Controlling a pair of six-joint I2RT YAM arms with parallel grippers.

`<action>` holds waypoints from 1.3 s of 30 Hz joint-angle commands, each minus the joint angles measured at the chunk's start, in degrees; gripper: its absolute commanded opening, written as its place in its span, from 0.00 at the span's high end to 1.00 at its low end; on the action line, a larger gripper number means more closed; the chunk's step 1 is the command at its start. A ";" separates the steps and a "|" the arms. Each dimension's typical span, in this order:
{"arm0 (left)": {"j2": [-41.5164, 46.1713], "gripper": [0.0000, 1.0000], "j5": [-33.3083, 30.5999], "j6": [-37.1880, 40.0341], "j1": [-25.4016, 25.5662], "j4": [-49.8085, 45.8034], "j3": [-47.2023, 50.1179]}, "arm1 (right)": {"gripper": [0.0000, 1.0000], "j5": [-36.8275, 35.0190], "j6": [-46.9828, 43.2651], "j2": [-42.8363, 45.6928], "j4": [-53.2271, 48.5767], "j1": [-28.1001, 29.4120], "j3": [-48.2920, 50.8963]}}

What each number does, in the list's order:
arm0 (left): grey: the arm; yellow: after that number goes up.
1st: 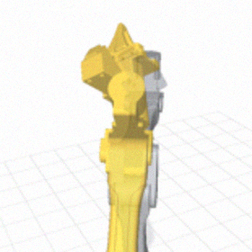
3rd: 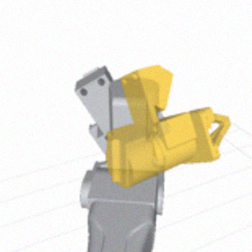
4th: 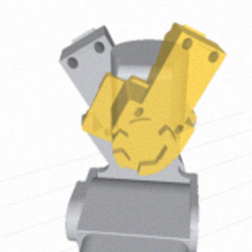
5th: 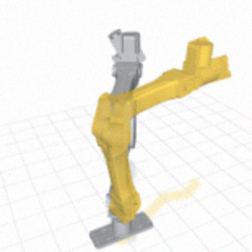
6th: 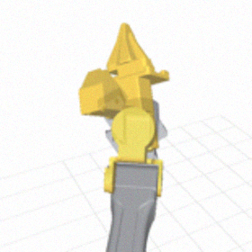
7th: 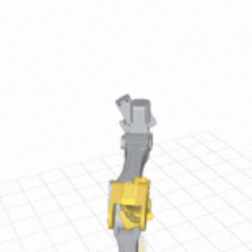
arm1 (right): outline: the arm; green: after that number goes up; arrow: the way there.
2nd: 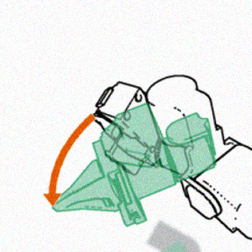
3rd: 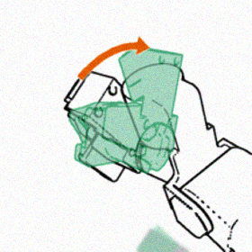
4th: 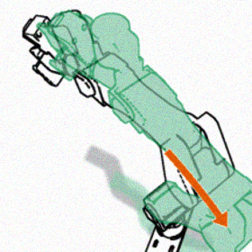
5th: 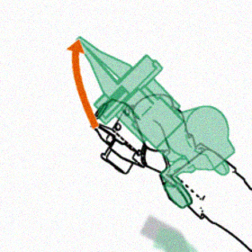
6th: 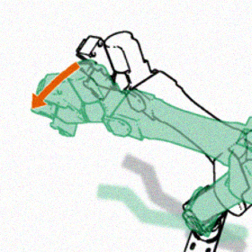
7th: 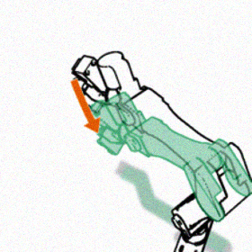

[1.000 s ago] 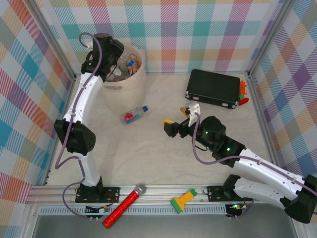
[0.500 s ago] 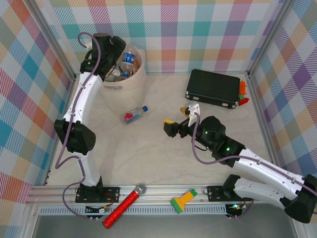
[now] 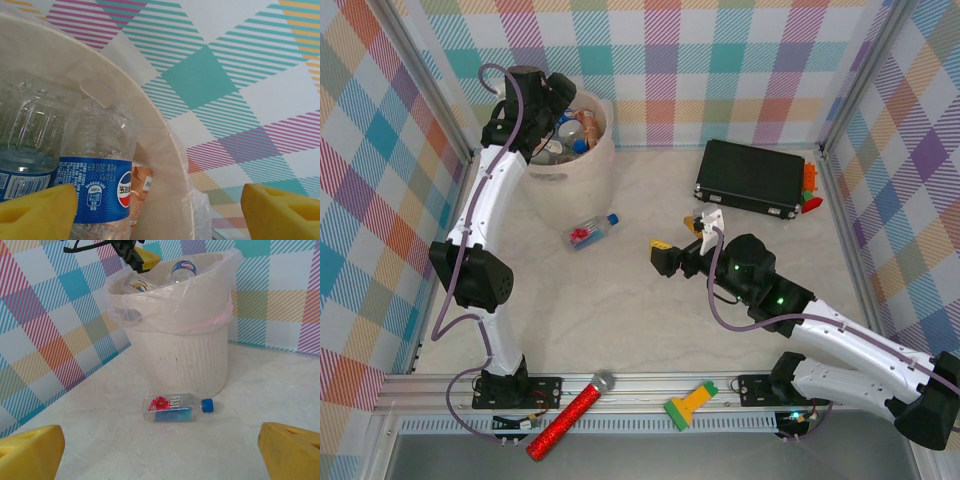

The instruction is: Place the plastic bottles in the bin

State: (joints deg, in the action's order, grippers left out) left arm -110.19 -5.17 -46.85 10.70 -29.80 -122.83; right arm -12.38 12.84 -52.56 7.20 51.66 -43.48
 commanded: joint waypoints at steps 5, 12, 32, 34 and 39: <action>2.87 0.15 2.75 3.89 0.88 3.39 -1.74 | 0.01 0.17 0.38 -0.79 0.53 -0.33 0.04; 7.09 0.12 2.21 11.19 3.88 0.83 0.63 | 0.01 -0.19 0.52 -2.01 0.23 -0.33 0.09; 48.25 0.00 -7.60 19.38 17.71 3.77 50.99 | 0.10 14.33 23.74 -27.17 0.78 -10.53 -8.39; 51.61 0.00 -8.62 19.03 18.66 2.74 54.24 | 0.15 18.34 27.97 -31.94 3.02 -12.34 -10.01; 58.20 0.00 -8.76 18.74 19.62 0.67 59.68 | 0.27 25.15 35.90 -44.36 7.87 -14.20 -16.15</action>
State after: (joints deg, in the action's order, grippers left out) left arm -54.48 -11.92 -28.86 29.58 -27.53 -64.62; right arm 5.74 40.86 -92.58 10.39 37.74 -56.01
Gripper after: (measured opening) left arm 0.996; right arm 0.739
